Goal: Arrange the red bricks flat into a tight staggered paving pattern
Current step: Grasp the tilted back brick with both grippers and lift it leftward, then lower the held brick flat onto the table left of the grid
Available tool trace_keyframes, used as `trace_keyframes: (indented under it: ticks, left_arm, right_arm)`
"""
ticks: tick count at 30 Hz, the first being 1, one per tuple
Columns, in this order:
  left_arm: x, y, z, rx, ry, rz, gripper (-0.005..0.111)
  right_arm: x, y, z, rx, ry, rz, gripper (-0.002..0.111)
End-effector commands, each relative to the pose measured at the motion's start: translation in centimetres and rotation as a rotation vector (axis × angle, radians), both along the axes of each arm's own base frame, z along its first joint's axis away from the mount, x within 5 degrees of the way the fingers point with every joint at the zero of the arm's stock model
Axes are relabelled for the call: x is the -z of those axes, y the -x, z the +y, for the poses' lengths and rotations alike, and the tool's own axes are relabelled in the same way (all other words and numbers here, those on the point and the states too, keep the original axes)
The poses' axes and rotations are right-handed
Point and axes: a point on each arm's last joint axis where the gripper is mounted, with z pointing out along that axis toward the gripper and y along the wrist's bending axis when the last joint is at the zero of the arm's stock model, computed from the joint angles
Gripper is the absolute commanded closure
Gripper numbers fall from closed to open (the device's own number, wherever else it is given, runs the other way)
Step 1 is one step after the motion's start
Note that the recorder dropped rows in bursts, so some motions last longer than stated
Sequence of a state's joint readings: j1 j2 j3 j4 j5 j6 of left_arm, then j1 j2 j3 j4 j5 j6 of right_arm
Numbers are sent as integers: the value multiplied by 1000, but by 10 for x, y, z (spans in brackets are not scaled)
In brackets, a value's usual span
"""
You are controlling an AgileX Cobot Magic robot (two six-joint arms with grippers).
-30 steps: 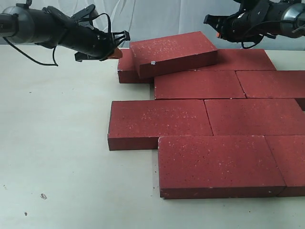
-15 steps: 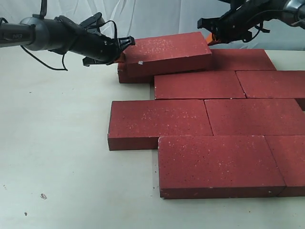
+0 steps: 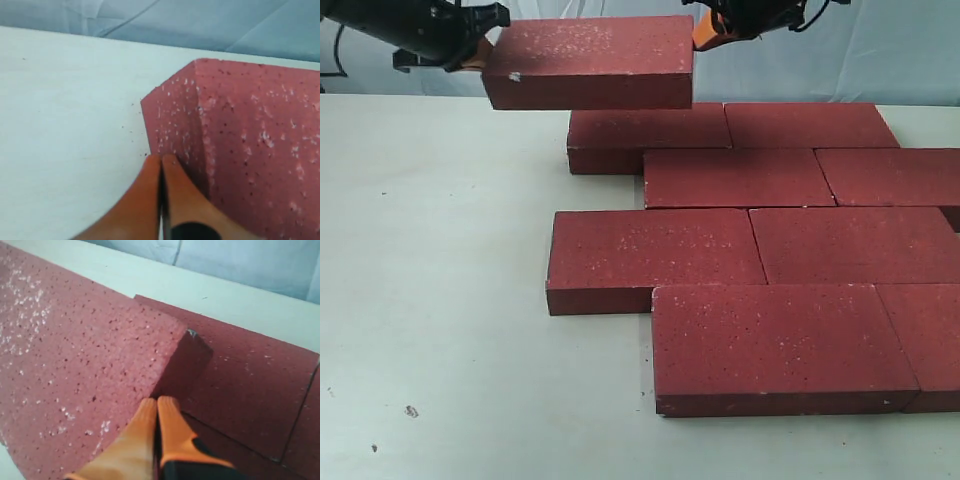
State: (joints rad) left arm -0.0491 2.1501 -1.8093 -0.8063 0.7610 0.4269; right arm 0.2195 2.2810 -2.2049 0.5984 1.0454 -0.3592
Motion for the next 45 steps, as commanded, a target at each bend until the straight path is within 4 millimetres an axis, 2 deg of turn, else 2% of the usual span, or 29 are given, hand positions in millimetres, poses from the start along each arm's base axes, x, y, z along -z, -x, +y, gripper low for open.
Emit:
trace_keyframes:
  ticks: [1, 6, 10, 16, 23, 28, 32, 39, 45]
  left_arm:
    - [-44, 24, -8, 96, 73, 34, 107]
    - [-59, 38, 20, 31, -50, 50, 107]
    - [-62, 45, 49, -31, -71, 53, 107]
    - [-47, 50, 78, -95, -85, 98, 107]
    - [-25, 51, 92, -147, -206, 93, 107]
    - [-9, 50, 96, -174, -236, 96, 107]
    - [7, 48, 101, -179, -243, 135, 107]
    - [45, 46, 107, -174, -267, 219, 107]
    - [74, 41, 110, -217, -263, 254, 107]
  right_arm:
    - [-15, 26, 52, -110, -105, 57, 109]
    - [-15, 39, 77, -162, -103, 61, 109]
    - [-15, 49, 99, -187, -97, 53, 109]
    - [-15, 64, 131, -217, -71, 13, 109]
    - [-8, 77, 153, -224, -47, 9, 109]
    - [14, 75, 162, -204, -39, 18, 109]
    - [40, 68, 168, -179, -46, 54, 109]
    - [85, 55, 176, -114, -79, 86, 109]
    - [110, 47, 181, -57, -130, 108, 109]
